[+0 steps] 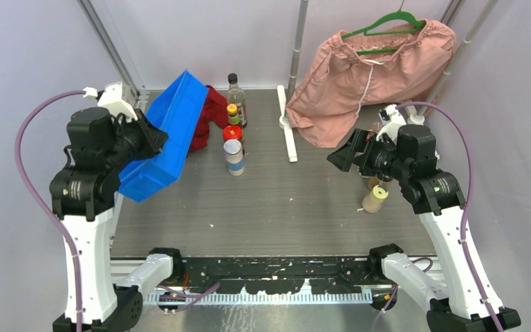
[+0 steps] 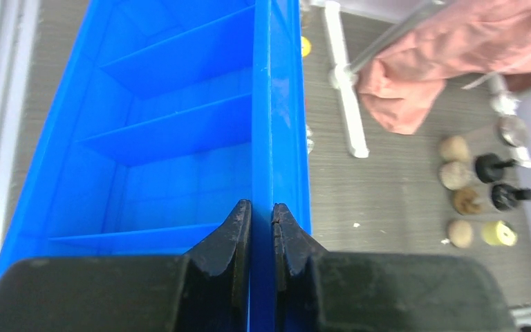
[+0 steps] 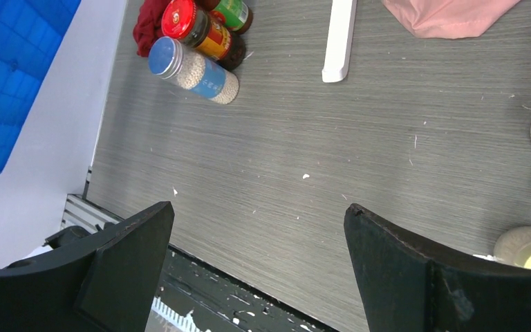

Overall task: Organize the condiment bottles
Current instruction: Place the storage box at the center of the board.

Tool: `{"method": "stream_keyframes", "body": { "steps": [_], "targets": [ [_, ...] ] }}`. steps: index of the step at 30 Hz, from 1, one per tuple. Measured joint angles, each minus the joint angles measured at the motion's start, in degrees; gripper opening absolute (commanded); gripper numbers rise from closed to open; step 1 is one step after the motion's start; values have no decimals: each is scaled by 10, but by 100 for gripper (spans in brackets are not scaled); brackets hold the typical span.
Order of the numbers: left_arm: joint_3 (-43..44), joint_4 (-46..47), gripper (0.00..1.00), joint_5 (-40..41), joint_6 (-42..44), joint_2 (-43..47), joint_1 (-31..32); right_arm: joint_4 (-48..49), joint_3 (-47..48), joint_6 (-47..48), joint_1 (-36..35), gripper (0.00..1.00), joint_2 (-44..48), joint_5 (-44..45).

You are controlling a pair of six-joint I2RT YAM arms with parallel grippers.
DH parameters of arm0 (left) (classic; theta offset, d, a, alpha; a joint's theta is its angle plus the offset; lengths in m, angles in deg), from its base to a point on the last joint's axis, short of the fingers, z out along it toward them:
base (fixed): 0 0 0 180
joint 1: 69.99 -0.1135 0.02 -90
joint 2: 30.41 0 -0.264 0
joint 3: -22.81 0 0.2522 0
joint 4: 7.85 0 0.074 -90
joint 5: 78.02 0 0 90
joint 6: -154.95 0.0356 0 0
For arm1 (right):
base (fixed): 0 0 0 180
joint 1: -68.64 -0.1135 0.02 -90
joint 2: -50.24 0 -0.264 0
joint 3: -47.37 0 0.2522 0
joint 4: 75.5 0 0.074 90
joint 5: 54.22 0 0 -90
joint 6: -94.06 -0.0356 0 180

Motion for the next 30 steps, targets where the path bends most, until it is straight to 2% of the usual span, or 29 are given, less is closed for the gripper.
{"method": "stream_keyframes", "body": {
  "steps": [7, 18, 25, 30],
  "targets": [
    [-7, 37, 1, -135, -19, 49, 0, -3, 25, 1, 0, 100, -7, 0],
    [-159, 221, 0, -411, -112, 129, 2, -37, 110, 17, 0, 100, -55, 11],
    [-267, 328, 0, -517, -176, 167, 12, -64, 175, 25, 0, 100, -71, 27],
    [-331, 347, 1, -549, -181, 190, 15, -80, 214, 30, 0, 100, -78, 41]
  ]
}}
